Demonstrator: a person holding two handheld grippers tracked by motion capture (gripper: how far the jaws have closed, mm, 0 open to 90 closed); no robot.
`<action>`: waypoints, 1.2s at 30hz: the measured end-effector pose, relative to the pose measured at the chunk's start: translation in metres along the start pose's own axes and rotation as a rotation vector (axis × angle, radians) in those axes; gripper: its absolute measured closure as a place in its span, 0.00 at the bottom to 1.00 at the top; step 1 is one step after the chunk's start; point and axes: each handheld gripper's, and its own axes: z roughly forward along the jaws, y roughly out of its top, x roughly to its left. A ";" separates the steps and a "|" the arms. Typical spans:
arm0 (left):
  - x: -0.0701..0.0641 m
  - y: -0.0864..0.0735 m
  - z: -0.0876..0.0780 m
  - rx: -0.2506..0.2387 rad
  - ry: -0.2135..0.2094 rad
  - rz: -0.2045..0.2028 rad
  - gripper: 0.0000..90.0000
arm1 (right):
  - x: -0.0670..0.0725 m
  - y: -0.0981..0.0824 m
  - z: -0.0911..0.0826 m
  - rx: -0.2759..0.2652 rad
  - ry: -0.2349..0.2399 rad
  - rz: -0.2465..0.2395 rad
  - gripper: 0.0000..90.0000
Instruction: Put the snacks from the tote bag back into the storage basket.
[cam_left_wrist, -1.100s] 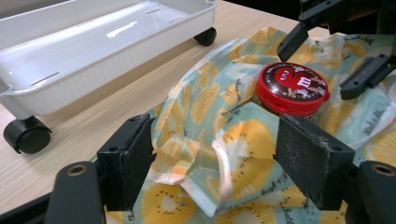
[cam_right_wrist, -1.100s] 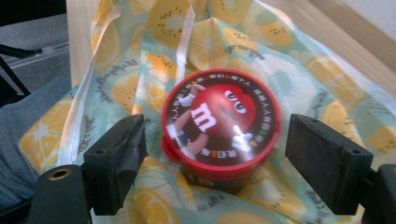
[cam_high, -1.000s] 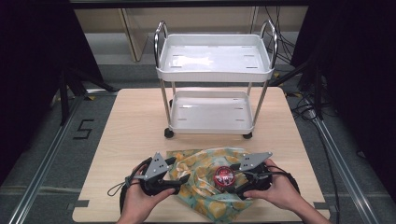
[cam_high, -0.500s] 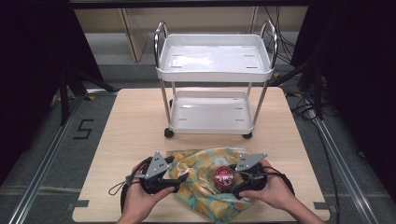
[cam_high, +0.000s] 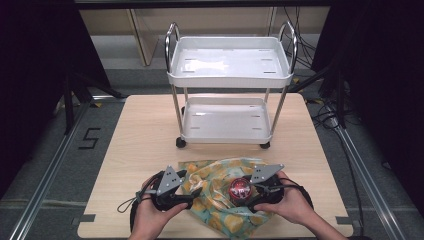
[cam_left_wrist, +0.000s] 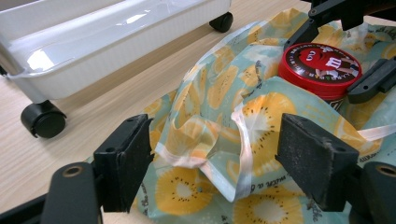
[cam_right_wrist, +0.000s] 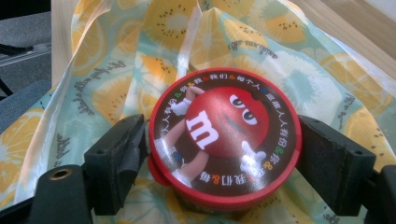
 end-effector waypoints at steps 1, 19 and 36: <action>0.000 0.000 0.000 -0.005 0.000 -0.007 0.28 | 0.000 0.000 0.000 0.000 -0.001 -0.003 0.23; -0.003 -0.004 0.003 0.012 -0.009 -0.007 0.28 | -0.002 -0.002 0.003 -0.011 -0.005 0.005 0.28; -0.003 -0.011 0.001 0.033 -0.009 -0.014 0.29 | 0.003 -0.002 0.007 -0.014 -0.054 0.012 0.29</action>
